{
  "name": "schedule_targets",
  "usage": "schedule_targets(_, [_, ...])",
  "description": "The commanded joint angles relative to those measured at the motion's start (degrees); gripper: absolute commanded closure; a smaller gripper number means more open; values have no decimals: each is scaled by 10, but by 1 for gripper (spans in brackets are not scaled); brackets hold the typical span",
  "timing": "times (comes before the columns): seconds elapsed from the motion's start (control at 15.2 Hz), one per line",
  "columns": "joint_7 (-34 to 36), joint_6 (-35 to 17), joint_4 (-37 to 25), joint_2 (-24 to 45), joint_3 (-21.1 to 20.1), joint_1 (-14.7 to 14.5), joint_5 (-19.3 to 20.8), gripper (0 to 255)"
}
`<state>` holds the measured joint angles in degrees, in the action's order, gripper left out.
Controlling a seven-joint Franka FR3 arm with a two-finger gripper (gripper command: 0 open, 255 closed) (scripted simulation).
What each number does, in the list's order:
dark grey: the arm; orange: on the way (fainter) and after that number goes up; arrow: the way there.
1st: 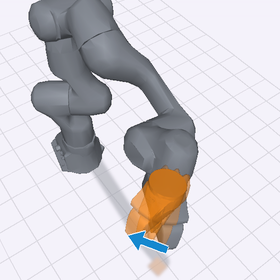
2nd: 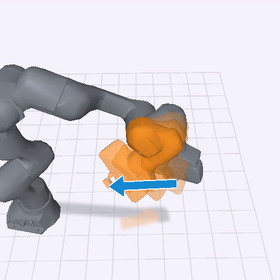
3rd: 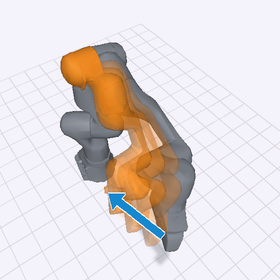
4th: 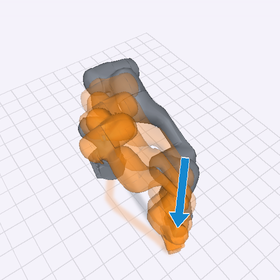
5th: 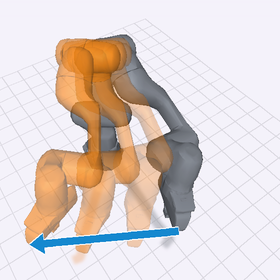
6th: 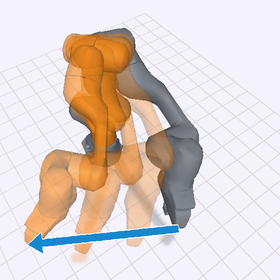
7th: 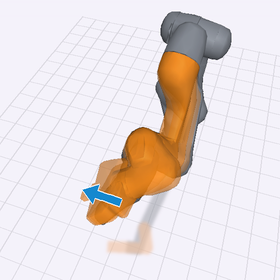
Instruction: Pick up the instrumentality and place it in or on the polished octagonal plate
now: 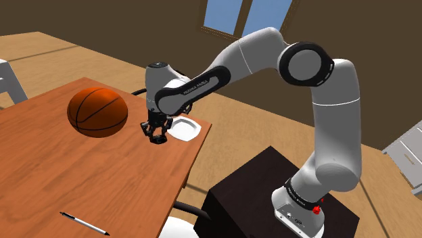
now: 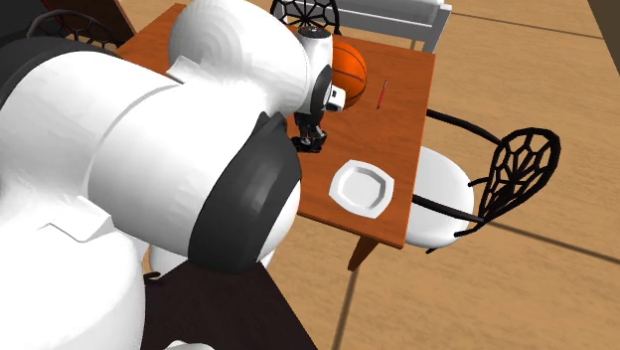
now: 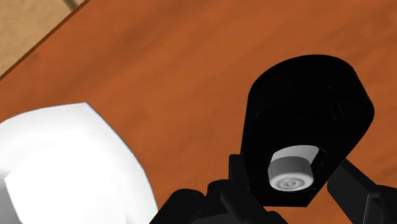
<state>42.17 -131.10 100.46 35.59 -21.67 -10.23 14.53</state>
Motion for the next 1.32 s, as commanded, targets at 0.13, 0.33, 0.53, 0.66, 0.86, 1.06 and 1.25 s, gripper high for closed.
schedule_targets(0.13, [-48,-11,27,-18,5,44,-6,255])
schedule_targets(0.33, [-84,-13,35,-24,10,75,-10,255])
schedule_targets(0.53, [-121,-14,37,-26,16,105,-13,255])
schedule_targets(0.66, [-146,-12,34,-25,20,125,-15,255])
schedule_targets(0.86, [-182,-8,26,-22,27,152,-17,255])
schedule_targets(1.06, [-190,-17,23,-9,32,157,-14,255])
schedule_targets(1.25, [-186,-32,22,7,36,154,-8,255])
